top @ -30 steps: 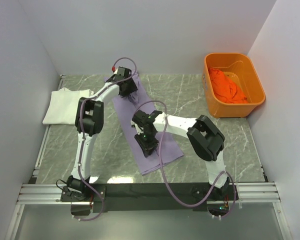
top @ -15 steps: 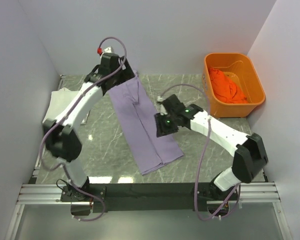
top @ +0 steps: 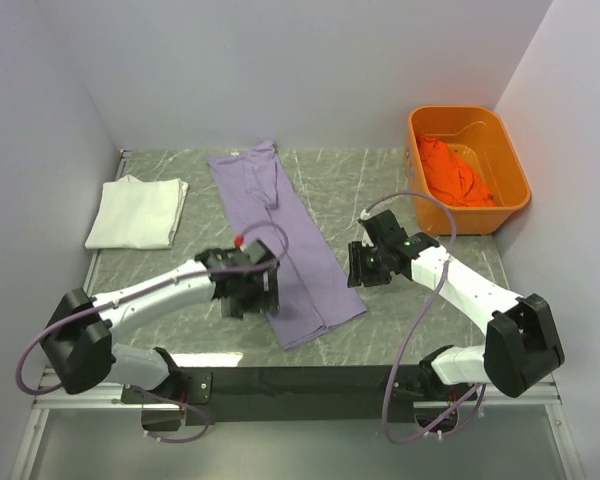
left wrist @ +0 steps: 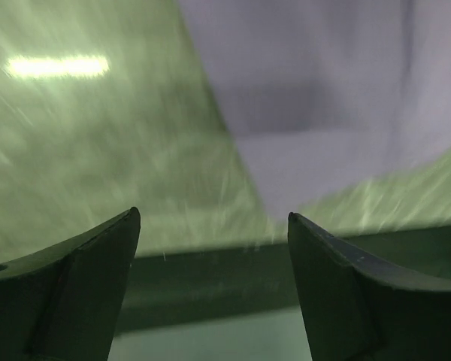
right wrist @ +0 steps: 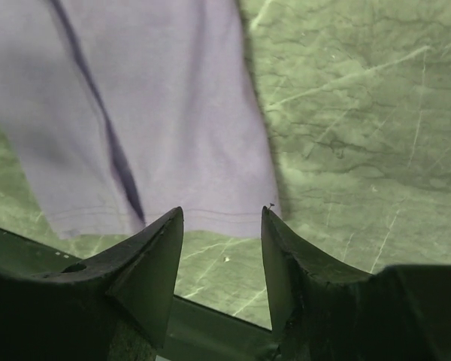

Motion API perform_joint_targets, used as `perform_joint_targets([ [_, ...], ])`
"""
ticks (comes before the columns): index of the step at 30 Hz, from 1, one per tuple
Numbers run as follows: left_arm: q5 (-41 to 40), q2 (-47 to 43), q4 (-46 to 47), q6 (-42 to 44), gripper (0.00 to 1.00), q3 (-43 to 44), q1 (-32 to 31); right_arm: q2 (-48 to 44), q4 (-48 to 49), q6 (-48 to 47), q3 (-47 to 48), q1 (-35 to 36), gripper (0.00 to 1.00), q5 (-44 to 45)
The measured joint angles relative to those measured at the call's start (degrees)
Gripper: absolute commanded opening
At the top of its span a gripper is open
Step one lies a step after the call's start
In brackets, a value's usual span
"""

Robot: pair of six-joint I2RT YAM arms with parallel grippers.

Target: Fold and stack the t-shirts

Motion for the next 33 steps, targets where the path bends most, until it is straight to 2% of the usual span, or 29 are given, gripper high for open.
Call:
perform_joint_targets([
  [4, 3.30, -1.64, -2.05, -5.62, 0.81, -3.39, -6.99, 0.37, 2.01, 0.22, -3.13, -0.66, 0.52, 0.02],
  [8, 4.72, 0.55, -1.25, -7.23, 0.79, -2.64, -7.61, 1.64, 3.52, 0.20, -4.52, -1.46, 0.52, 0.00],
  [15, 9.20, 10.12, 2.14, -6.60, 0.76, -1.07, -8.09, 4.94, 5.18, 0.13, -4.61, -2.38, 0.51, -0.90],
  [21, 8.44, 14.45, 1.16, -5.33, 0.72, 3.67, -7.52, 6.34, 5.38, -0.52, -4.57, -2.38, 0.48, -2.12],
  [24, 6.99, 13.70, 1.60, -5.29, 0.71, 4.79, -4.52, 6.36, 5.46, -0.76, -4.28, -2.36, 0.47, -2.82],
  [29, 3.43, 12.79, 2.69, -4.85, 0.72, 5.20, 6.36, 7.87, 5.35, -1.14, -2.14, -1.68, 0.47, -3.69],
  [33, -0.24, 14.93, 3.17, -2.71, 0.73, 10.58, 13.29, 10.01, 5.42, -1.42, -0.63, -0.33, 0.47, -3.80],
])
